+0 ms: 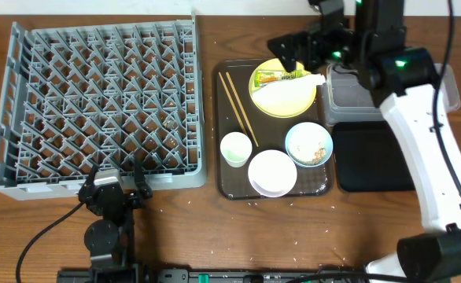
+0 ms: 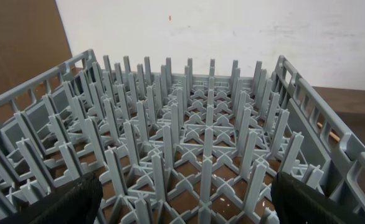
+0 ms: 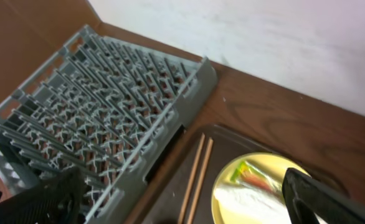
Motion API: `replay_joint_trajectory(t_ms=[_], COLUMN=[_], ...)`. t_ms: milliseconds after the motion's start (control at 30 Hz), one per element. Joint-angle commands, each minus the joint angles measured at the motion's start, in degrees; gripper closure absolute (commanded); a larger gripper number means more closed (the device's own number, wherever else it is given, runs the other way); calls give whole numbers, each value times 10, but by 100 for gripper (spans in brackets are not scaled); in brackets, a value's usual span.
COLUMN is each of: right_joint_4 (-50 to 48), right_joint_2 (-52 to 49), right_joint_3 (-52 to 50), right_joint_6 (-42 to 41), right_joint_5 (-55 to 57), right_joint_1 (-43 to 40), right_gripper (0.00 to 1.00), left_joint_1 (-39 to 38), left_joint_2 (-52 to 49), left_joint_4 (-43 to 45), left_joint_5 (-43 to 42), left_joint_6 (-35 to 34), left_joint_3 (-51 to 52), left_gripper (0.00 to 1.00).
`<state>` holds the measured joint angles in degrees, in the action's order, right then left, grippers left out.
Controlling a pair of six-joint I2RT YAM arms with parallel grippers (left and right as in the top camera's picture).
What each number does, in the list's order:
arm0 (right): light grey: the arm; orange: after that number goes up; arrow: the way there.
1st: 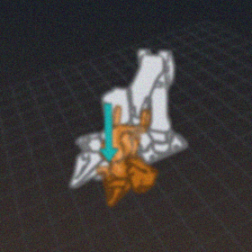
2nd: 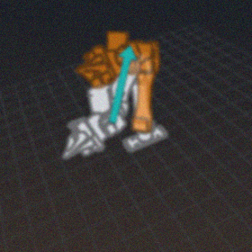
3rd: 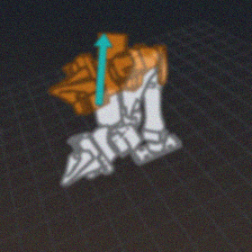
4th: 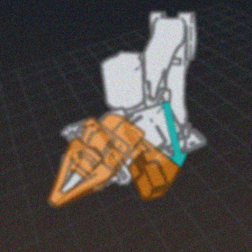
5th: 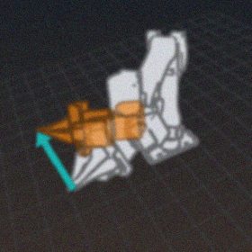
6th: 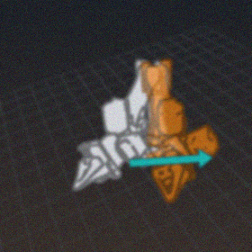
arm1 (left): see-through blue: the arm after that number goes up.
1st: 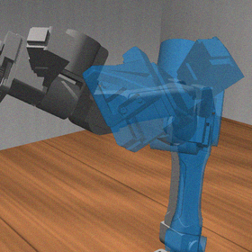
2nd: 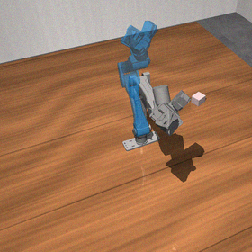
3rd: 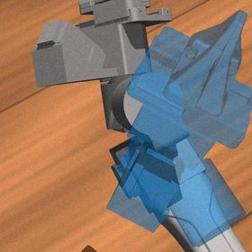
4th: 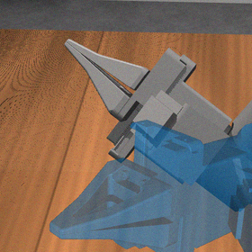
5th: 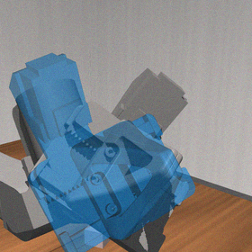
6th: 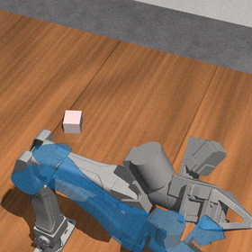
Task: Sort waste into correct bins and load items into the dishwasher
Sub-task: 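Reach right gripper to the wrapped snack on the yellow plate and grasp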
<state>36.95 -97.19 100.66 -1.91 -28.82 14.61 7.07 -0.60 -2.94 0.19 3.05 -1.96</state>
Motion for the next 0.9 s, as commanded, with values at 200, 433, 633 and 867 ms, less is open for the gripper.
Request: replay_joint_trajectory(t_ms=[200, 433, 633, 867], right_joint_4=[-39, 36, 7, 3], right_joint_2=[-68, -152, -236, -294], right_joint_3=[14, 14, 14, 14], right_joint_6=[-207, -592, -642, -647], right_joint_5=[165, 442, 447, 445], right_joint_1=[50, 80, 83, 82], right_gripper=[1, 1, 3, 11], left_joint_1=[3, 3, 3, 3], left_joint_2=[4, 3, 3, 4], left_joint_4=[-12, -12, -12, -12], left_joint_5=[7, 7, 7, 7], left_joint_6=[4, 4, 4, 4], left_joint_3=[17, 17, 17, 17], left_gripper=[12, 12, 12, 12])
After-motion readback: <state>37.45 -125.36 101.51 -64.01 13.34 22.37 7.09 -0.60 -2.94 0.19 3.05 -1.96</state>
